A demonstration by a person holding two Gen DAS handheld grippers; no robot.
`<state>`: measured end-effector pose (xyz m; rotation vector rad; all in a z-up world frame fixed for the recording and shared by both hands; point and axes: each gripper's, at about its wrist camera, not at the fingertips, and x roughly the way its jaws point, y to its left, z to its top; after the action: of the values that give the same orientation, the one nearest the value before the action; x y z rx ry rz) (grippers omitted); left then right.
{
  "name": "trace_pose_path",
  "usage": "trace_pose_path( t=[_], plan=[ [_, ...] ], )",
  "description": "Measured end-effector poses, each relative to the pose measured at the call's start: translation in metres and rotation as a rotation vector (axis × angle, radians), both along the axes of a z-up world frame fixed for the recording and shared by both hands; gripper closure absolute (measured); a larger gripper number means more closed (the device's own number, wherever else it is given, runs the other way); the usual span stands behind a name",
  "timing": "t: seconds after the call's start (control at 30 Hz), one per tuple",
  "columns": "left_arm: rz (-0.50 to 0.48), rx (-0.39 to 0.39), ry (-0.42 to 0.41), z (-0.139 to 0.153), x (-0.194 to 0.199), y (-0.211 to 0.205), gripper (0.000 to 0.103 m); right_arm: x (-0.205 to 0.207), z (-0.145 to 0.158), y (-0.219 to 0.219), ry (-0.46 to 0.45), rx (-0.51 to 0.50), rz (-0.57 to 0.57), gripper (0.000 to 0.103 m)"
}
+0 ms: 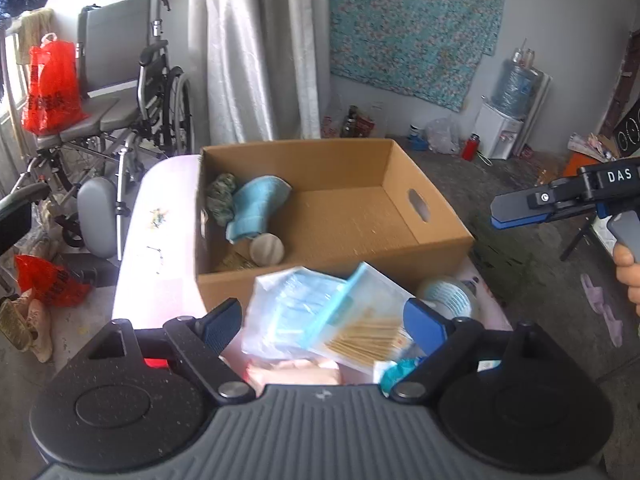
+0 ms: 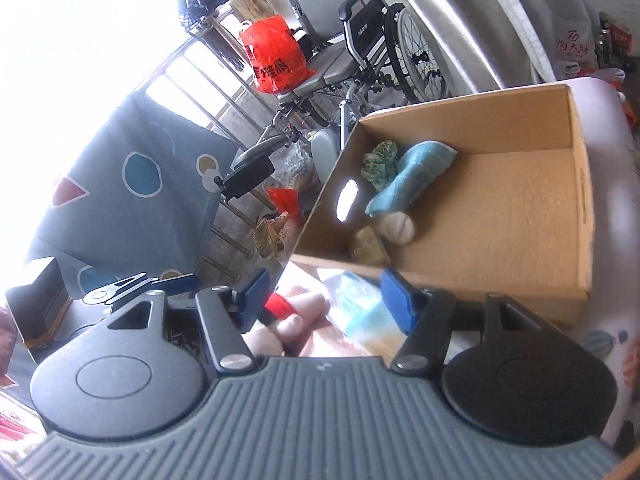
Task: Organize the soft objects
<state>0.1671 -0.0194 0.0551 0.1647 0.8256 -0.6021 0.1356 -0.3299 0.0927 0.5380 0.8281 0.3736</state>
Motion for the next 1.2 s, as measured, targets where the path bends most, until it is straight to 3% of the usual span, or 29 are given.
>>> trace_pose_path(
  t=[0.23, 0.33, 0.43, 0.63, 0.8, 0.97, 1.2],
  plan=[
    [-0.090, -0.014, 0.121, -0.061, -0.060, -0.043, 0.014, -0.127, -0.046, -0.023, 0.050, -0.066, -0.135, 0.036],
    [-0.116, 0.030, 0.129, -0.093, -0.082, -0.067, 0.014, -0.159, -0.083, -0.018, 0.090, -0.072, -0.170, 0.036],
    [-0.131, 0.094, 0.124, -0.117, -0.090, -0.087, 0.016, -0.175, -0.119, -0.010, 0.126, -0.095, -0.210, 0.045],
    [-0.207, 0.230, -0.003, -0.143, -0.100, -0.116, 0.017, -0.156, -0.166, 0.006, 0.144, -0.173, -0.221, 0.063],
    [-0.259, 0.313, 0.019, -0.164, -0.098, -0.127, 0.017, -0.128, -0.186, 0.018, 0.160, -0.281, -0.181, 0.069],
    [-0.265, 0.320, 0.079, -0.176, -0.096, -0.124, 0.020, -0.112, -0.204, 0.030, 0.187, -0.331, -0.136, 0.088],
    [-0.288, 0.312, 0.059, -0.169, -0.102, -0.116, 0.020, -0.108, -0.218, 0.036, 0.229, -0.372, -0.091, 0.092]
  ],
)
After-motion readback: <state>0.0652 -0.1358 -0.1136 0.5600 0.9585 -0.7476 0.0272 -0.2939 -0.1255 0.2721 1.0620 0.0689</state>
